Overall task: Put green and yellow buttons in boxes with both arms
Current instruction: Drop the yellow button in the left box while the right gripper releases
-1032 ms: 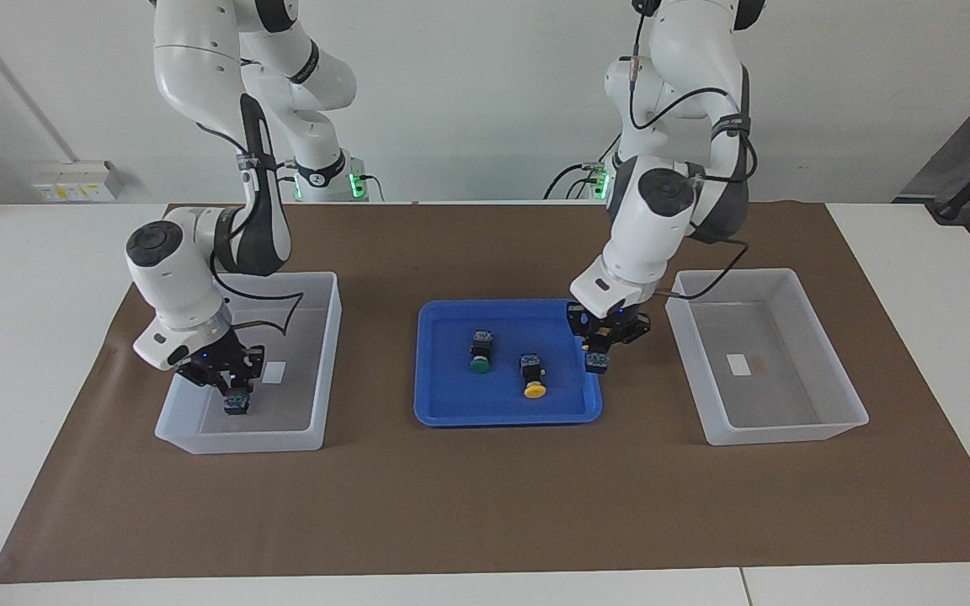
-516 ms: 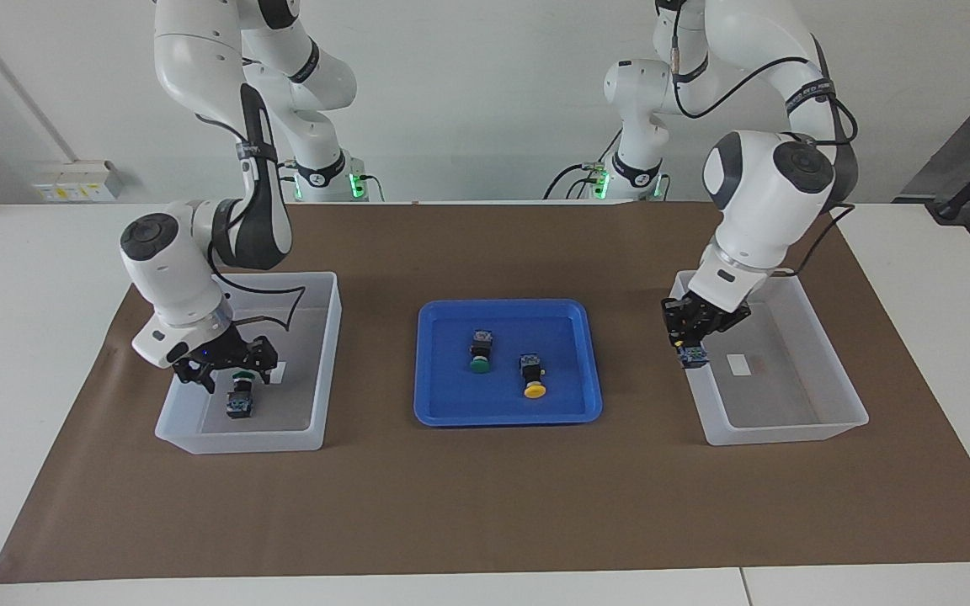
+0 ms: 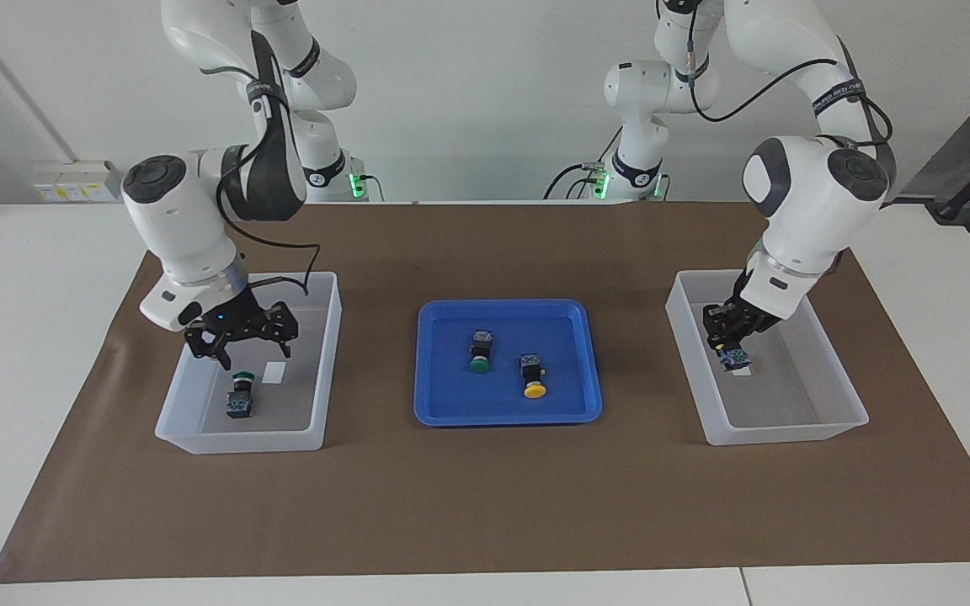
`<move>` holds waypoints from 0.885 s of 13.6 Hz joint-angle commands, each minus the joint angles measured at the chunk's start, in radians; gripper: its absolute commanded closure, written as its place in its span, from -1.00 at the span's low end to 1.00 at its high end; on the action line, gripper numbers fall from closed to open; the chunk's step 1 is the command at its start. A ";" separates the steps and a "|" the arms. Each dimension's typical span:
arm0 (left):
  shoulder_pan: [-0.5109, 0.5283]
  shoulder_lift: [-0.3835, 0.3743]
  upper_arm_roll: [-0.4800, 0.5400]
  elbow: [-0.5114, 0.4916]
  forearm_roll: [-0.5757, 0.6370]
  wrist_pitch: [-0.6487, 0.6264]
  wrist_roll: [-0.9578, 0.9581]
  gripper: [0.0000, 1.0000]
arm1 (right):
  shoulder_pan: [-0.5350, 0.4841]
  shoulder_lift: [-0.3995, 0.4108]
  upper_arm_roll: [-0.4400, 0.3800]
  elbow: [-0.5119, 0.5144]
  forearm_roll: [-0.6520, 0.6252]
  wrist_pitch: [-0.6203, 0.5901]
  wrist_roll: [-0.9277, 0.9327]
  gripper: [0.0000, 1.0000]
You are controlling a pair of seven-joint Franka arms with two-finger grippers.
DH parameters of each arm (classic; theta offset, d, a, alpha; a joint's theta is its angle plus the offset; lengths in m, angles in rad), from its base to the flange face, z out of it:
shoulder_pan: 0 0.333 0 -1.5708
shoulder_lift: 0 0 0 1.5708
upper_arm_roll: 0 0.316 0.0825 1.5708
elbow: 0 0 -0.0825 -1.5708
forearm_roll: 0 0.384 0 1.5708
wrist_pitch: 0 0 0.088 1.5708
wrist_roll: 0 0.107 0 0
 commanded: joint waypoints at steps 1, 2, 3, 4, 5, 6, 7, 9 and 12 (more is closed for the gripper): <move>0.024 -0.033 -0.006 -0.159 -0.006 0.173 0.032 1.00 | 0.092 0.031 0.000 0.020 -0.007 0.040 0.190 -1.00; 0.041 -0.024 -0.008 -0.188 -0.006 0.233 0.032 1.00 | 0.122 0.043 0.000 0.022 -0.009 0.060 0.219 -1.00; 0.053 -0.017 -0.008 -0.203 -0.006 0.276 0.036 1.00 | 0.140 0.052 0.000 0.022 -0.009 0.077 0.245 -1.00; 0.064 0.007 -0.008 -0.207 -0.006 0.301 0.066 1.00 | 0.169 0.066 0.000 0.022 -0.009 0.094 0.279 -1.00; 0.069 0.032 -0.008 -0.207 -0.006 0.325 0.111 1.00 | 0.197 0.078 0.000 0.022 -0.009 0.100 0.302 -1.00; 0.078 0.056 -0.008 -0.211 -0.006 0.359 0.130 1.00 | 0.218 0.089 0.000 0.022 -0.009 0.102 0.326 -1.00; 0.078 0.070 -0.008 -0.217 -0.006 0.390 0.128 1.00 | 0.231 0.097 0.000 0.022 -0.024 0.112 0.349 -1.00; 0.078 0.075 -0.008 -0.217 -0.008 0.399 0.125 0.33 | 0.239 0.124 0.000 0.018 -0.041 0.146 0.388 -1.00; 0.070 0.076 -0.008 -0.204 -0.008 0.388 0.125 -0.48 | 0.274 0.169 0.000 0.012 -0.049 0.192 0.408 -1.00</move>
